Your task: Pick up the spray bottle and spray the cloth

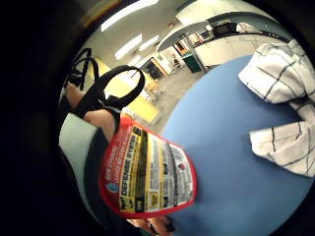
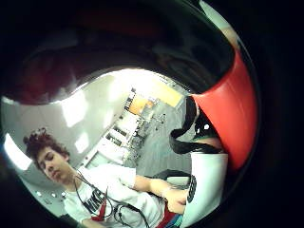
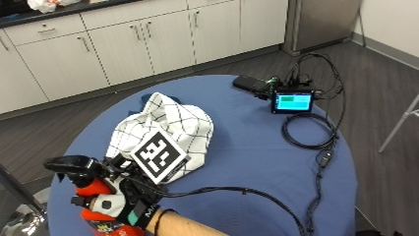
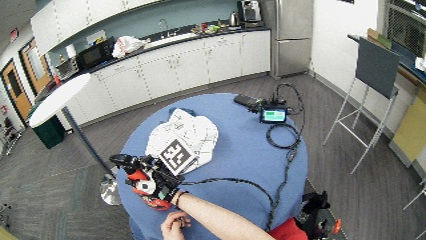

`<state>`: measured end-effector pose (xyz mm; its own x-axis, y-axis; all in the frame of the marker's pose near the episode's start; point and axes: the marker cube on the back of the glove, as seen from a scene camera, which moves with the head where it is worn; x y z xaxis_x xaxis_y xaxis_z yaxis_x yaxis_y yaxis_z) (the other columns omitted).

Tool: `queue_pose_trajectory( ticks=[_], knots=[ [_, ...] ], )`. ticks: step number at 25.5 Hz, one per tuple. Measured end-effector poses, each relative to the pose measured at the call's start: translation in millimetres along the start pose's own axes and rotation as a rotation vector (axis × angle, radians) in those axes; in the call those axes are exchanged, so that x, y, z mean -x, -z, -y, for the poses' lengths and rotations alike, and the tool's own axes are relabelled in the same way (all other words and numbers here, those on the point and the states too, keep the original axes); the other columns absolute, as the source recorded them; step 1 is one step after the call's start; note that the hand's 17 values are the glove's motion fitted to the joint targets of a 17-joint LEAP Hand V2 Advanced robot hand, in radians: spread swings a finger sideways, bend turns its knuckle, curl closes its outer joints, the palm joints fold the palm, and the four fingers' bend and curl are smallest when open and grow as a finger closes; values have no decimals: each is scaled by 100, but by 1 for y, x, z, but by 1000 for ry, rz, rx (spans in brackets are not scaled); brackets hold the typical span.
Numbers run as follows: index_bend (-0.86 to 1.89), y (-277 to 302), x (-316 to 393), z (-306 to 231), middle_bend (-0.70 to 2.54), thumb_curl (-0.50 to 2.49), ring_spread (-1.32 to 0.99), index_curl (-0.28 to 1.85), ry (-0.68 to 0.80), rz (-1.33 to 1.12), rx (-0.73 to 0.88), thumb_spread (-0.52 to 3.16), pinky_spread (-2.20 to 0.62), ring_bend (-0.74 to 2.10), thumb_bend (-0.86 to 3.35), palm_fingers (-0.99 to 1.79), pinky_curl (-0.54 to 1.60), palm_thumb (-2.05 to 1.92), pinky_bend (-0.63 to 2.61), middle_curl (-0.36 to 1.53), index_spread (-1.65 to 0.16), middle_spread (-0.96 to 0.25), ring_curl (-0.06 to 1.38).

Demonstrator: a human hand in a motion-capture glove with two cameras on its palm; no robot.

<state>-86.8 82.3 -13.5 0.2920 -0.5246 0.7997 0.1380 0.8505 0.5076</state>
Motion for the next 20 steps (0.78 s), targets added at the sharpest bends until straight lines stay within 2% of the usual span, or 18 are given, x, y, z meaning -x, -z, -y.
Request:
queue_pose_trajectory(
  ticks=[8, 13, 20],
  knots=[
    [10, 2, -3, -5, 48, 54, -12, 20, -6, 54, 33, 100, -5, 58, -3, 110, 34, 90, 52, 44, -26, -10, 39],
    [10, 17, -16, -26, 36, 52, -11, 21, -7, 23, 89, 104, -3, 51, -2, 93, 35, 88, 53, 41, -28, -10, 39],
    [12, 84, -27, -81, 31, 50, -10, 22, -64, -348, 165, 108, 2, 45, -2, 86, 34, 87, 50, 40, -30, -9, 37]
  ],
)
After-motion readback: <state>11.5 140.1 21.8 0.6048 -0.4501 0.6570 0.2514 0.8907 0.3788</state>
